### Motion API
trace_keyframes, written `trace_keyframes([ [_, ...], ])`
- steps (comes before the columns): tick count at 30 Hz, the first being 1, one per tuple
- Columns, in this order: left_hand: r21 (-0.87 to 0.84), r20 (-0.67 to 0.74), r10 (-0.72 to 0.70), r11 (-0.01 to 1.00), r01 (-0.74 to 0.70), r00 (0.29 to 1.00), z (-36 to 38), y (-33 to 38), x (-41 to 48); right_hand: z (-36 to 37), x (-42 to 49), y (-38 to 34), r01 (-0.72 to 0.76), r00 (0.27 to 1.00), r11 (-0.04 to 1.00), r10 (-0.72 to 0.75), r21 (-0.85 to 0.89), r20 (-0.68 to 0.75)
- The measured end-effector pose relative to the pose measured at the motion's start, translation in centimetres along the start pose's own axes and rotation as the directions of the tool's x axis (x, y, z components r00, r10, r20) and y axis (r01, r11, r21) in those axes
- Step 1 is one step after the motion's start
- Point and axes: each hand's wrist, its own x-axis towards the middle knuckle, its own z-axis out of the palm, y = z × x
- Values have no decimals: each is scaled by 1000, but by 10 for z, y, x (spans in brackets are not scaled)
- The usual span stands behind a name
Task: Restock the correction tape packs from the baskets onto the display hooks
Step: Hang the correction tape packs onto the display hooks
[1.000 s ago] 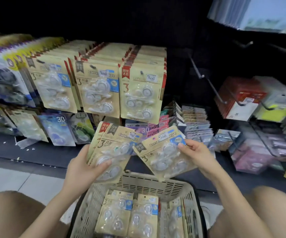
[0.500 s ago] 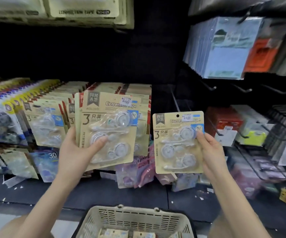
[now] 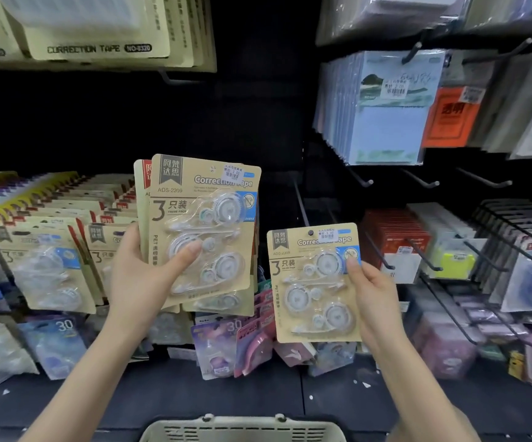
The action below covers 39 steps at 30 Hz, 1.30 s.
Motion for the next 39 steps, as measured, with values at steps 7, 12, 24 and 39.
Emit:
trace_keyframes([
  [7,-96,22,-19,995,21,1000,10,-1,6,13,19,5,-57,998,993,56,-102,-9],
  [12,-170,58,-46,984,55,997,11,-4,4,14,4,4,144,951,781,-279,-608,-133],
  [24,-214,247,-129,959,183,960,16,-17,-16,78,-37,-38,191,946,949,-110,-251,304],
  [39,-194,206,-137,965,178,969,5,-33,-27,63,-42,-18,67,969,998,-61,-16,241],
])
